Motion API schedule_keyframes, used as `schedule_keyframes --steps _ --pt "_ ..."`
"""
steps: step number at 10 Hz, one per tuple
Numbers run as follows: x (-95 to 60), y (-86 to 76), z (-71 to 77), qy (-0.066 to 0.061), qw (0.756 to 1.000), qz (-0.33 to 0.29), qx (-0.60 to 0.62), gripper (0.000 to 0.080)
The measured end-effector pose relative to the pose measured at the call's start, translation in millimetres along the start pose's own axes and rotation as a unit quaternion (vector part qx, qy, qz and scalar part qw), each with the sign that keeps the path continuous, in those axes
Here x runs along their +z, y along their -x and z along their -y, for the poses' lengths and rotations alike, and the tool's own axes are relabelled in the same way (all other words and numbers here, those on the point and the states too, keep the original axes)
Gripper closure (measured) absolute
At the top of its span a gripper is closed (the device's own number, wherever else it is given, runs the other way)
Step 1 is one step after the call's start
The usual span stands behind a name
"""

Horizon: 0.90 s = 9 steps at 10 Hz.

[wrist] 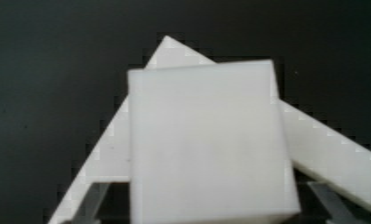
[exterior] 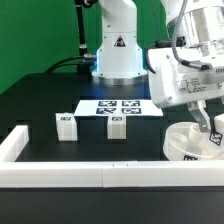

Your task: Assemble stool

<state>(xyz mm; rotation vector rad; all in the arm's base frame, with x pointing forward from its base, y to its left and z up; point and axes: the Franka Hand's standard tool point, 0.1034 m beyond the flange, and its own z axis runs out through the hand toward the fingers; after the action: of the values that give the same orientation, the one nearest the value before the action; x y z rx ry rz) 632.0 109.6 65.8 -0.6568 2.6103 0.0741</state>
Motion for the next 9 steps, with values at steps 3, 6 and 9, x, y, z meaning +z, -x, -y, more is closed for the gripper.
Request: schedule_keyframes --steps 3,6,9 --pt "0.1 -0.2 -0.4 -0.004 1.000 -0.002 -0.026 0.0377" --pt "0.2 -0.3 -0.4 -0.004 1.000 -0.002 -0.028 0.0168" --pt "-8.6 5.4 -3.9 -0.006 0.999 0.005 -0.033 0.0151"
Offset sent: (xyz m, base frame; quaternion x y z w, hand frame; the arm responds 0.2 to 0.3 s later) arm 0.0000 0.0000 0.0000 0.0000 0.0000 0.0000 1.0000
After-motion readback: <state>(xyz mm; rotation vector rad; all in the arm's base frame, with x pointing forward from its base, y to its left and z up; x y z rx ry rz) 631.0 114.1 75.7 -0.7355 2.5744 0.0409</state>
